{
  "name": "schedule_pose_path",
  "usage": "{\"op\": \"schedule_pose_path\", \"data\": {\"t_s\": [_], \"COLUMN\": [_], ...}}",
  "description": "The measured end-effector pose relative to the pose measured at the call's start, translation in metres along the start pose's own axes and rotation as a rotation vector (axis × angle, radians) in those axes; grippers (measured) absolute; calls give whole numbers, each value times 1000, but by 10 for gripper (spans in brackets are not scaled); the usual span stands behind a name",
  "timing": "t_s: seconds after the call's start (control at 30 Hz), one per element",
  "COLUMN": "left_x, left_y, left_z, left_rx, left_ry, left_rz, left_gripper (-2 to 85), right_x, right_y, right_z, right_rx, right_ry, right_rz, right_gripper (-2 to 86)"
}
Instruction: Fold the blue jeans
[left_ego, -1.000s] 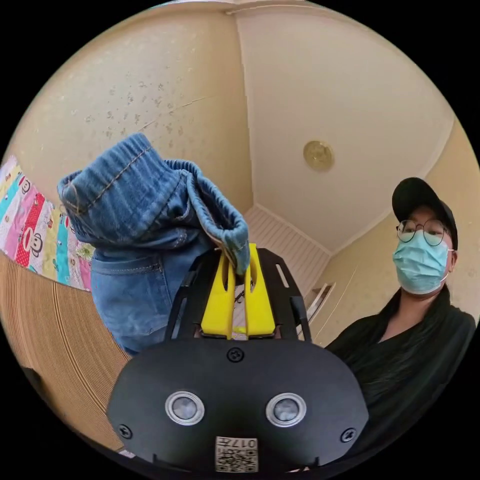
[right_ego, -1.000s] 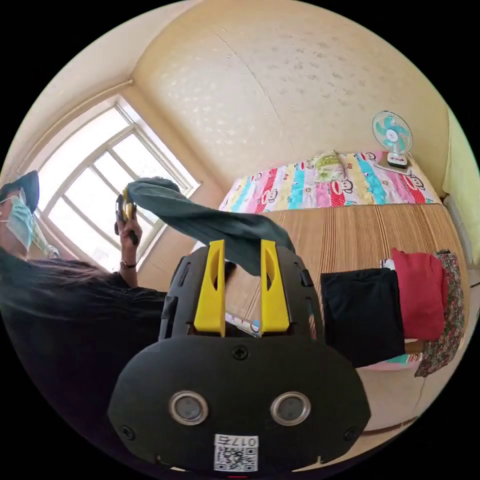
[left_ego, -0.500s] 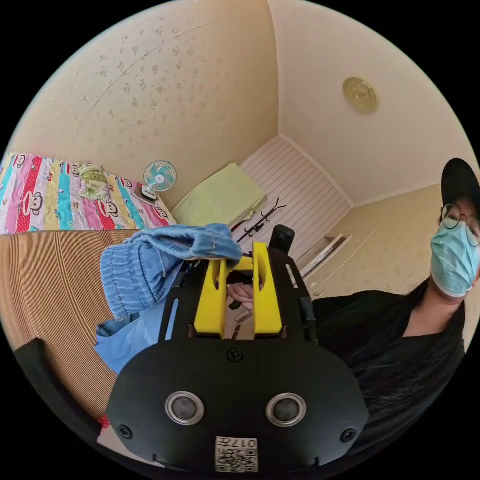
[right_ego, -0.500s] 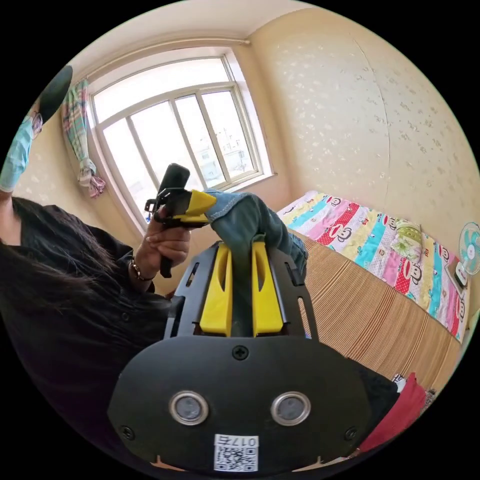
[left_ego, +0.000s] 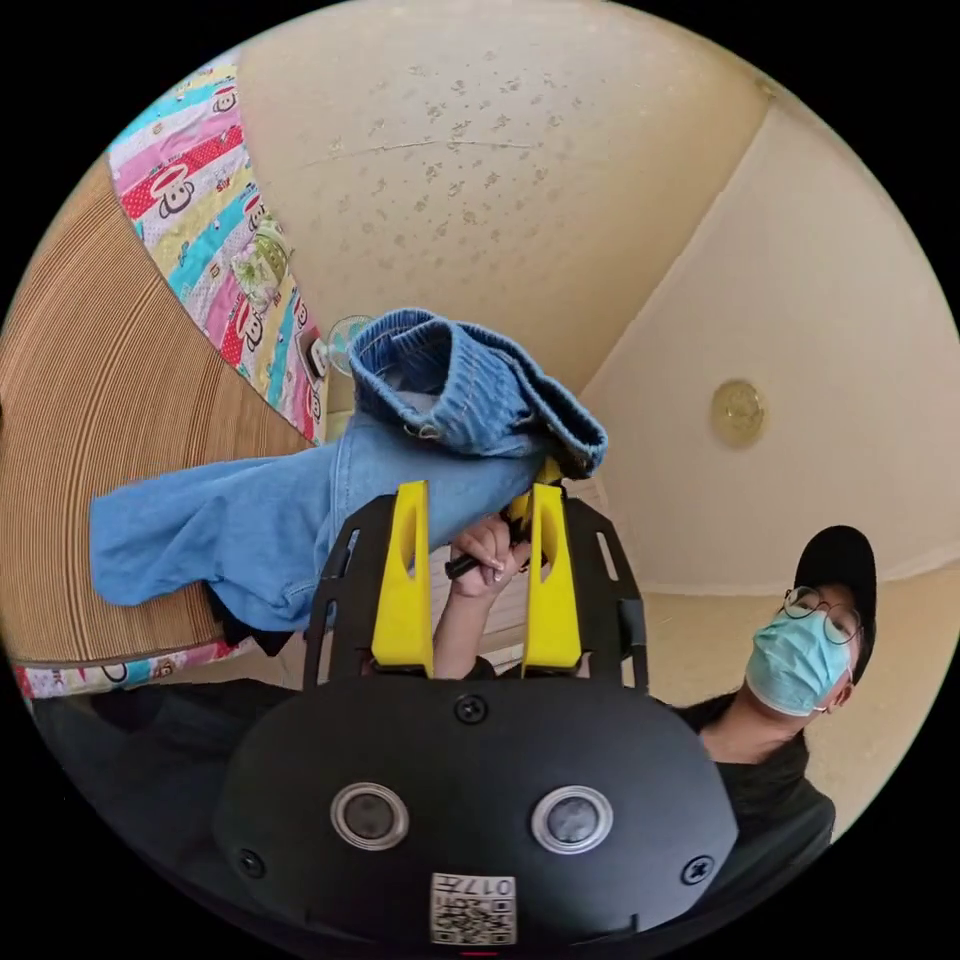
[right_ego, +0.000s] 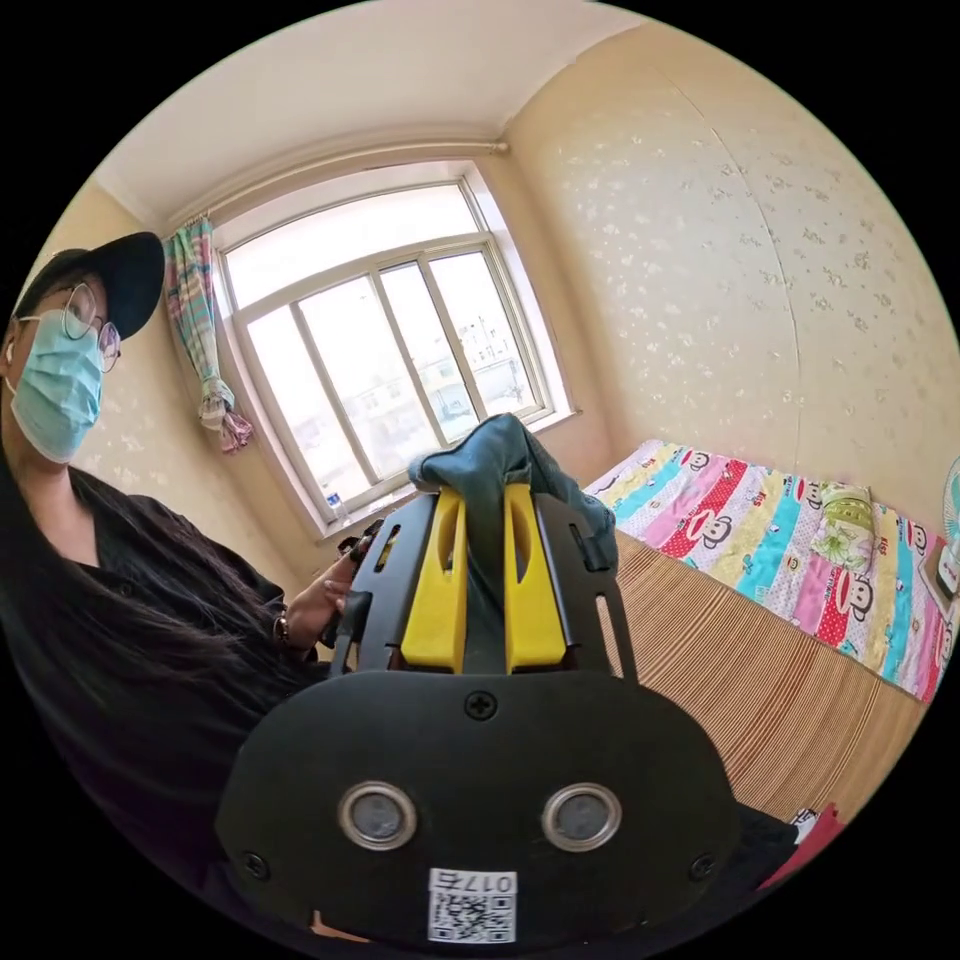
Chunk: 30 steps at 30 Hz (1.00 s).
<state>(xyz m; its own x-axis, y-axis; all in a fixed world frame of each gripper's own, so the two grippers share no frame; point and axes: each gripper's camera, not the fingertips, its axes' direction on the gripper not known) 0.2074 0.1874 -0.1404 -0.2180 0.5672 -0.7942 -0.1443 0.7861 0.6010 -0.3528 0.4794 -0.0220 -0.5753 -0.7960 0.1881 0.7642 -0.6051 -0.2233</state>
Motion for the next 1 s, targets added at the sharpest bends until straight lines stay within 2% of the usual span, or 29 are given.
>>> {"op": "schedule_pose_path", "data": {"t_s": [0.07,0.17,0.2,0.33,0.4,0.47,0.53,0.6,0.67,0.73,0.83,0.93,1.0], "left_x": [-9,-14,-12,12,40,55,61,63,70,79,93,110,122], "left_y": [0,-2,-2,3,6,10,16,19,24,32,45,45,49], "left_z": [-7,-9,-7,-4,7,25,37,45,47,49,44,41,43], "left_rx": [83,110,95,87,2,-88,-136,-188,-229,-277,-332,-457,-551], "left_ry": [51,-3,25,61,30,-69,-89,-24,-37,-76,-35,108,309], "left_rz": [-11,-10,23,209,366,437,484,501,522,552,614,657,672], "left_gripper": [137,87,51,45,44,44,43,43,43,43,44,44,45], "right_x": [-4,-9,-9,7,20,36,62,98,113,127,162,203,227], "right_y": [3,16,25,50,64,71,73,80,91,104,125,151,169], "right_z": [9,26,31,26,4,-6,8,34,33,23,12,19,30], "right_rx": [-38,-123,-150,-163,-63,26,-21,-101,-24,64,62,8,19], "right_ry": [-18,-68,-75,-18,13,-62,-109,-174,-208,-130,-65,-245,-402], "right_rz": [-34,-70,-72,17,63,87,136,249,281,321,413,501,535], "right_gripper": [67,71,73,94,101,88,89,145,163,167,173,182,192]}}
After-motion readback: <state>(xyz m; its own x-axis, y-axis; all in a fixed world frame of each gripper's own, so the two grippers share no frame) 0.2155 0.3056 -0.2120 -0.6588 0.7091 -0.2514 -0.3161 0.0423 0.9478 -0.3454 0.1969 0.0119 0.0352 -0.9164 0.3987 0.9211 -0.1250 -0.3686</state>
